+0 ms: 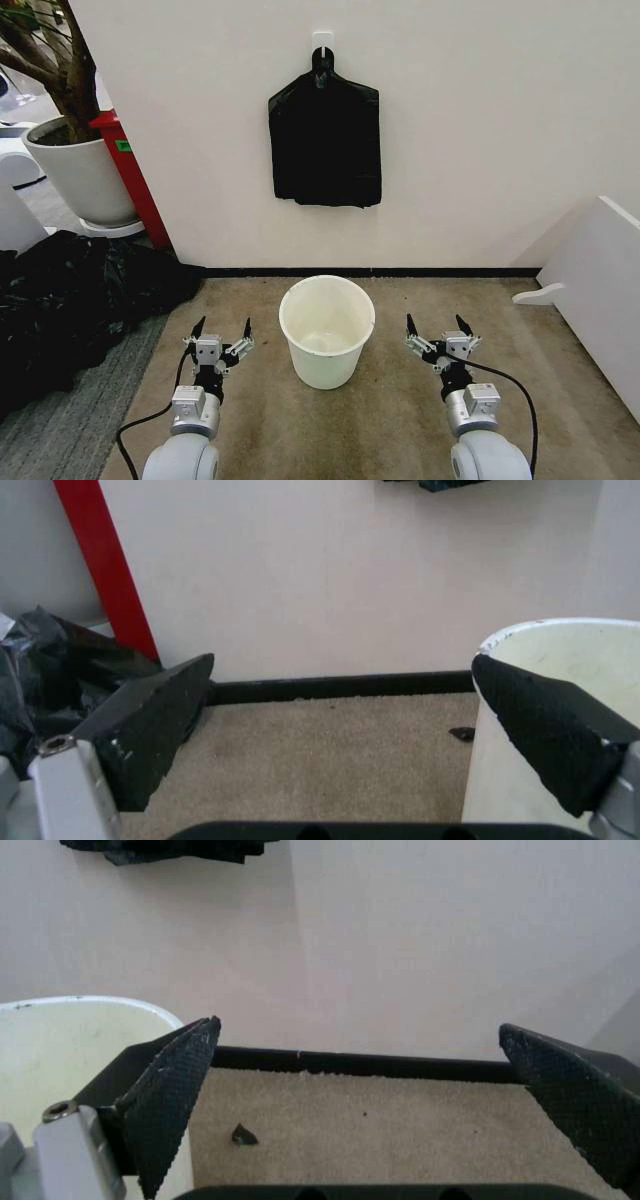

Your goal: Place the garbage bag over the trash bin.

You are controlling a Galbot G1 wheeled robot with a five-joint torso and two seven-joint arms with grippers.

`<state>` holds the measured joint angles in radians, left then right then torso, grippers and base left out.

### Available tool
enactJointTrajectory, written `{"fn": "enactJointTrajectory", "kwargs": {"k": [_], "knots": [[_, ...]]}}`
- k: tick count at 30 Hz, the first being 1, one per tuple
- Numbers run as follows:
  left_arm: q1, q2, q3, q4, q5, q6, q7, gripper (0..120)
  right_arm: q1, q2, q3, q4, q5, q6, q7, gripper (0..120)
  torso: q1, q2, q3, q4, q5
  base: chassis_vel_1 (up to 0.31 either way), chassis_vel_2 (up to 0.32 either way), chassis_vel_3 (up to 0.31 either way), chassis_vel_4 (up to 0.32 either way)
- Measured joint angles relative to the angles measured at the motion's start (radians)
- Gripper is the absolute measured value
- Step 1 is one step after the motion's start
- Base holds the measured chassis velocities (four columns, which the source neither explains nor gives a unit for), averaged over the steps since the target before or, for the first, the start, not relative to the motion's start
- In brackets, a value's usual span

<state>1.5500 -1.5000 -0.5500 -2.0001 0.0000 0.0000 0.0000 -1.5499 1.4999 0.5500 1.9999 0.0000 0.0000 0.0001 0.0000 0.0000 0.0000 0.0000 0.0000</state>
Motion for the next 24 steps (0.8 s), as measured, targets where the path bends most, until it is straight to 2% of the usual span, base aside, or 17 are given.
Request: {"fn": "enactJointTrajectory", "kwargs": {"k": [24], "knots": [[0.0,0.0,0.0,0.0,0.0,0.0,0.0,100,0.0,0.0,0.0,0.0,0.0,0.0,0.0,100,0.0,0.0,0.0,0.0,0.0,0.0,0.0,0.0,0.0]]}}
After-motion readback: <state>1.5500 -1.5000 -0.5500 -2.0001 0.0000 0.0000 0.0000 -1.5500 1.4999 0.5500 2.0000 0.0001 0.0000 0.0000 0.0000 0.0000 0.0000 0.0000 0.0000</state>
